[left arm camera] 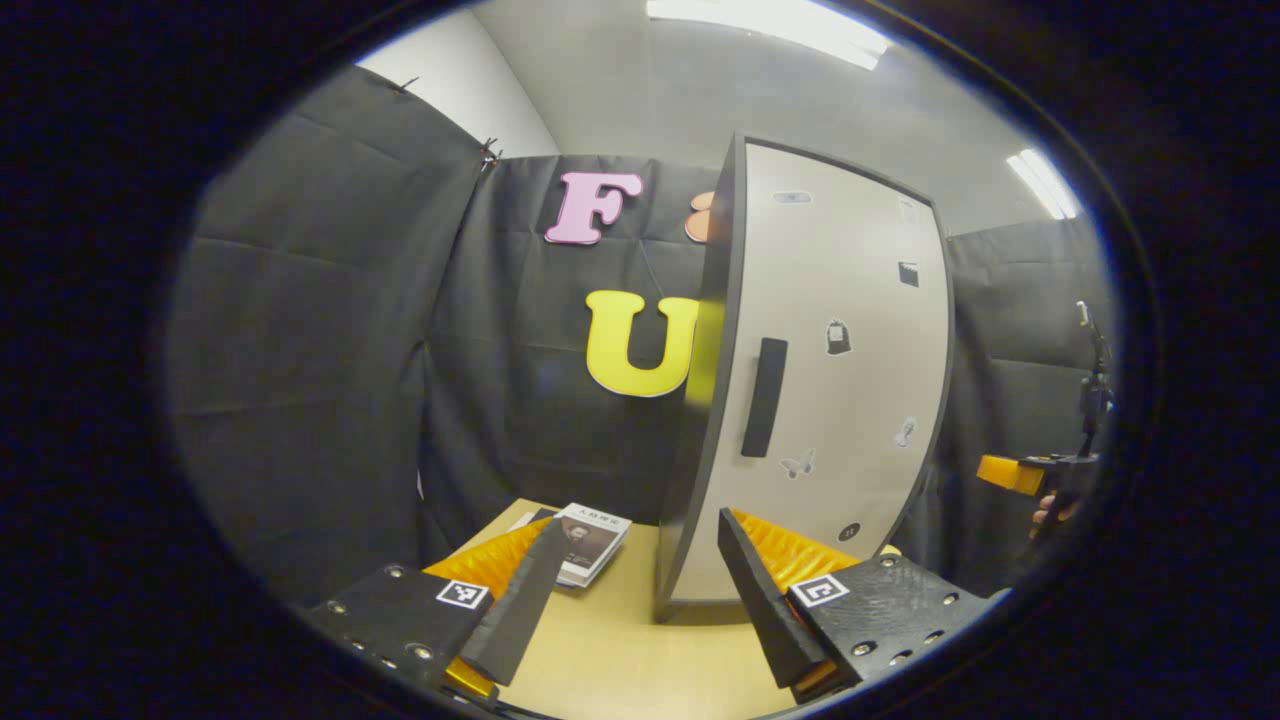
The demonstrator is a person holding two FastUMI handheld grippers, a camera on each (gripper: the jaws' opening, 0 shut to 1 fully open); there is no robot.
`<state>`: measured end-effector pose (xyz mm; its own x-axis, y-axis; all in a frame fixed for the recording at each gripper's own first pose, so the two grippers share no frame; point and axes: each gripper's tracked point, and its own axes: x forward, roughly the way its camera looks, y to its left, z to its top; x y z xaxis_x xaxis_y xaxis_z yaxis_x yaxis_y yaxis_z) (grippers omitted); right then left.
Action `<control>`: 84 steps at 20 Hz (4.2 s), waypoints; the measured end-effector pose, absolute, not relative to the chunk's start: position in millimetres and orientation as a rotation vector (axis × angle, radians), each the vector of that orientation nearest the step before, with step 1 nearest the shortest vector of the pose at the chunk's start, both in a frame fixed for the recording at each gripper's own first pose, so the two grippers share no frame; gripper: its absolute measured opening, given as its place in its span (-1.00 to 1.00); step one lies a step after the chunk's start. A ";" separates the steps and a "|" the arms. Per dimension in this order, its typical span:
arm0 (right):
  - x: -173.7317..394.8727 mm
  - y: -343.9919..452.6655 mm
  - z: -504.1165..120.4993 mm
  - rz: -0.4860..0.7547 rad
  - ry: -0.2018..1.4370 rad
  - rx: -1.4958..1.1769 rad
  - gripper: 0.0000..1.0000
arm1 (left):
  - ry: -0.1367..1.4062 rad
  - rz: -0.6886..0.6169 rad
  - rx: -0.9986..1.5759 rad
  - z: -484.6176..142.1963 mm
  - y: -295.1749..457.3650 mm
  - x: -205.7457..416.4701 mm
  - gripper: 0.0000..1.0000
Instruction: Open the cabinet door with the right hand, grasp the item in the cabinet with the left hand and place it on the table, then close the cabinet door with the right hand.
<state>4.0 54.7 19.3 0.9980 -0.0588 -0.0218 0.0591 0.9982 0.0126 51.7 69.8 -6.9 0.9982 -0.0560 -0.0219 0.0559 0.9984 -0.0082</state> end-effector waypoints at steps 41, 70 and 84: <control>137.6 361.9 73.1 0.111 0.100 -0.005 0.27 | 0.107 0.009 -0.065 -73.5 279.2 74.7 0.87; 57.7 318.8 80.3 0.494 0.060 -0.038 -0.67 | -0.018 0.076 0.081 -47.9 131.1 17.6 0.86; 14.2 245.3 79.8 0.663 0.098 0.015 -0.67 | 0.020 0.077 0.102 -72.5 25.0 -35.6 0.86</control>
<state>14.2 245.3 79.8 0.7839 0.6149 -0.0864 -0.6135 0.7884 0.0451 -35.6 25.0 -72.5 0.9969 0.0773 -0.0157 -0.0753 0.9919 0.1027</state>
